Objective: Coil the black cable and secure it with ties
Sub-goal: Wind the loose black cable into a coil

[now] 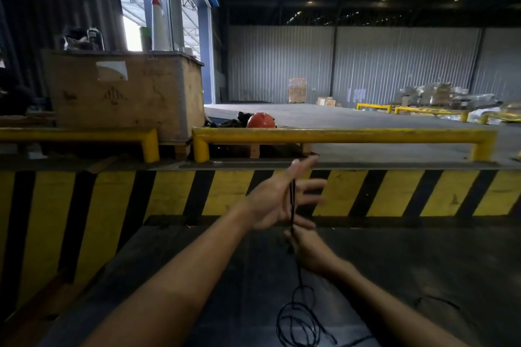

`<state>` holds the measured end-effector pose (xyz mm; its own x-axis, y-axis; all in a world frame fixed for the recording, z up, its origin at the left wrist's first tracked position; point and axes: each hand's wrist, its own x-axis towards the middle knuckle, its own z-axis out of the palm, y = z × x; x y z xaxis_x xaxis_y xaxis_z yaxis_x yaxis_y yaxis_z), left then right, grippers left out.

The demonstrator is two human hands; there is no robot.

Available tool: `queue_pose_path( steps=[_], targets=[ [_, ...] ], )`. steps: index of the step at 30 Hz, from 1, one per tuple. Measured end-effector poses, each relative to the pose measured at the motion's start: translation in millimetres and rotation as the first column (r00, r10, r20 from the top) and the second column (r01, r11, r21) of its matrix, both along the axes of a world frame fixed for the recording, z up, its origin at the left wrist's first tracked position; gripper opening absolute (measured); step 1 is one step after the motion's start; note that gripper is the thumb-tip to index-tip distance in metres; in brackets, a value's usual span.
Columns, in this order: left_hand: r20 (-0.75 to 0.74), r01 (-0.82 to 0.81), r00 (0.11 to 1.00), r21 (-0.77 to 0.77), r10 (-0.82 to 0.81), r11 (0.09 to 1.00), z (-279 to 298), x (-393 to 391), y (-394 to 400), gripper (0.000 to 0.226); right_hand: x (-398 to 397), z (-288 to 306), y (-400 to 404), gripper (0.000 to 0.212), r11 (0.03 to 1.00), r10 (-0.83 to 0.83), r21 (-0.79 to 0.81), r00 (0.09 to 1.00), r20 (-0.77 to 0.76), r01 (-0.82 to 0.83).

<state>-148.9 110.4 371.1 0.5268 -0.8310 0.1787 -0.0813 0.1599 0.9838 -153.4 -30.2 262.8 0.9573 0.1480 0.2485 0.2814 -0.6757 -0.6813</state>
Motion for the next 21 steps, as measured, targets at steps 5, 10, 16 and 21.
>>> queue_pose_path(
  steps=[5,10,16,21],
  targets=[
    [0.08,-0.343,0.931,-0.143,0.357,0.928,3,36,16,0.036,-10,-37,9,0.026,0.938,0.065,-0.312,0.958,-0.278,-0.154],
    [0.639,-0.615,0.675,0.212,0.368,0.76,-18,60,51,0.048,-8,14,-45,0.022,0.961,-0.073,-0.274,0.985,-0.155,0.028],
    [0.546,-0.424,0.837,0.671,-0.019,0.609,-48,43,47,0.049,10,96,-64,0.021,0.978,-0.176,-0.083,0.97,0.166,0.191],
    [0.237,-0.06,0.966,0.591,-0.102,0.805,-29,6,15,0.043,16,97,-53,0.021,0.947,-0.318,0.048,0.913,0.255,0.317]
  ],
)
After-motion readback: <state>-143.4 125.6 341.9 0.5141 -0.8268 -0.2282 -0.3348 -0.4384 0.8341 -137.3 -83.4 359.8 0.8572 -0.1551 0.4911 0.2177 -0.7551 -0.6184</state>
